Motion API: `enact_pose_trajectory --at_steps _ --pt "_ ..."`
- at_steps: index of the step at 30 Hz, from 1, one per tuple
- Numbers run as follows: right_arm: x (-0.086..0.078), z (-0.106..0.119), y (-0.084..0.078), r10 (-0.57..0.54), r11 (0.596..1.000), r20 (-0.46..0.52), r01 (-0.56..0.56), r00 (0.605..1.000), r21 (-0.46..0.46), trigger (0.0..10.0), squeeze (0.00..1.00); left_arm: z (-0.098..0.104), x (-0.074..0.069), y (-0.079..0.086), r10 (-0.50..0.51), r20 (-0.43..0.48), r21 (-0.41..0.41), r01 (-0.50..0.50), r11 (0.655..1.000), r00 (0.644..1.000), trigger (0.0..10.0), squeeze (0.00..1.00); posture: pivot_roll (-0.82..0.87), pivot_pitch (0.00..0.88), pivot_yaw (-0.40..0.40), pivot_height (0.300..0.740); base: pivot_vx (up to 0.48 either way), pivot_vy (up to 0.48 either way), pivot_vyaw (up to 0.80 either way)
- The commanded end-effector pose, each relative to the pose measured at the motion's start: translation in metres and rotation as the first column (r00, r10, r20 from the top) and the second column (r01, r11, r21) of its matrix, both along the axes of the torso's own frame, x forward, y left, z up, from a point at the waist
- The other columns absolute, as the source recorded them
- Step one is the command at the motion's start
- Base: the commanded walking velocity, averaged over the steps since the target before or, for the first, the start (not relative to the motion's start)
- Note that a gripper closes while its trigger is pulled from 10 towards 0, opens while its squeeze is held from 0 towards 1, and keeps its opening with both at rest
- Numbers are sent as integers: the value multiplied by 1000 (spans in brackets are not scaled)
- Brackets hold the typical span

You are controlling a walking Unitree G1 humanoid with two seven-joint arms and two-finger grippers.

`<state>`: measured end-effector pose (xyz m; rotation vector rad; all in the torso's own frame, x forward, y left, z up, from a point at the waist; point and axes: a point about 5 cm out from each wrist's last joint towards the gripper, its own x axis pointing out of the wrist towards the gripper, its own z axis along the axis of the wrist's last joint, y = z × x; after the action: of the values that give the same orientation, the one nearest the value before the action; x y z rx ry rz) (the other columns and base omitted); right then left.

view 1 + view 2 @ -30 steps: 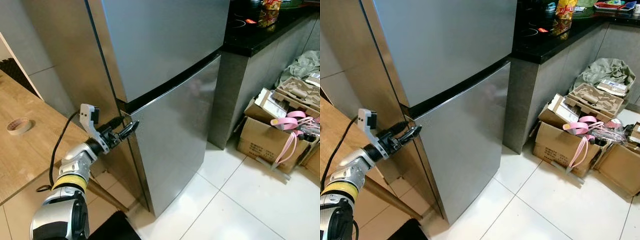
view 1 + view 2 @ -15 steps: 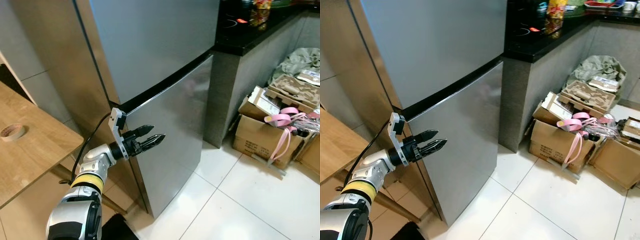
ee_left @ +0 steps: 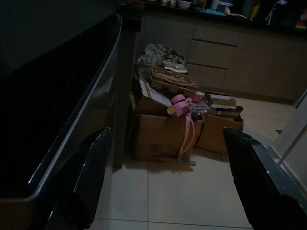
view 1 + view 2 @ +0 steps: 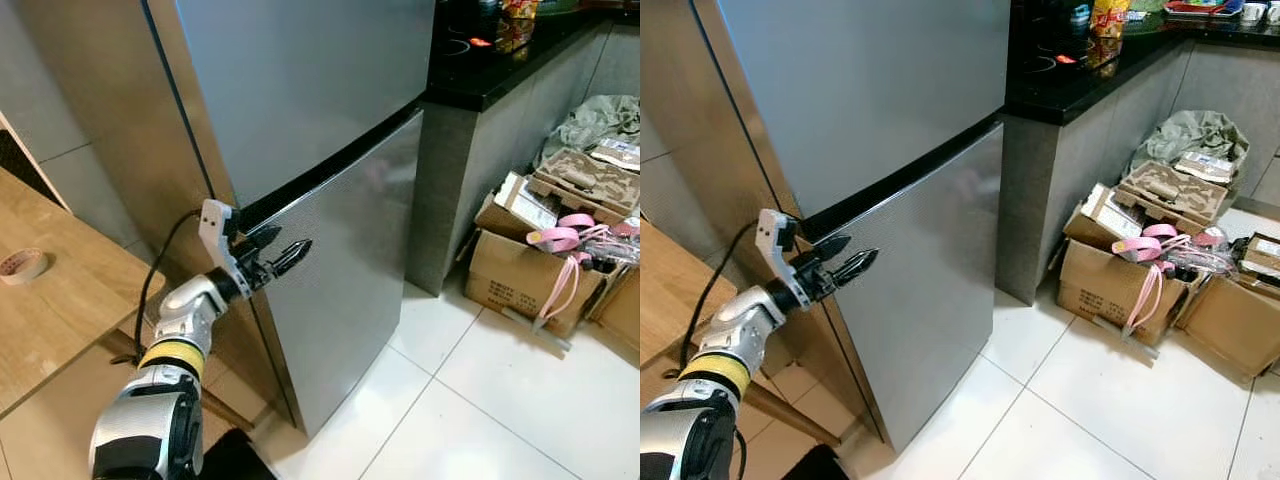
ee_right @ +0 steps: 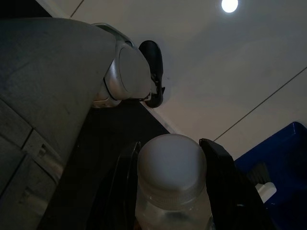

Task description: Restocking fridge

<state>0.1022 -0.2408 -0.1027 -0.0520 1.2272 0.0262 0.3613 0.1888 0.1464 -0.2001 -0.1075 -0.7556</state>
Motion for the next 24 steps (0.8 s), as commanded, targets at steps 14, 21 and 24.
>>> enact_pose_trajectory --at_steps 14,21,24 --pt "7 0 6 12 1000 8 -12 1000 13 10000 0 -13 -43 42 -168 -15 -69 166 984 986 10000 0 -92 0 65 740 0 0 0" --pt "8 0 7 16 1000 9 -17 1000 15 10000 0 -23 -44 62 38 -38 -53 -40 998 999 10000 0 -84 0 63 740 0 0 0" --pt "6 0 7 20 1000 4 -20 1000 15 10000 0 -22 -38 61 147 -23 -34 -147 989 989 10000 0 -82 0 63 740 0 0 0"
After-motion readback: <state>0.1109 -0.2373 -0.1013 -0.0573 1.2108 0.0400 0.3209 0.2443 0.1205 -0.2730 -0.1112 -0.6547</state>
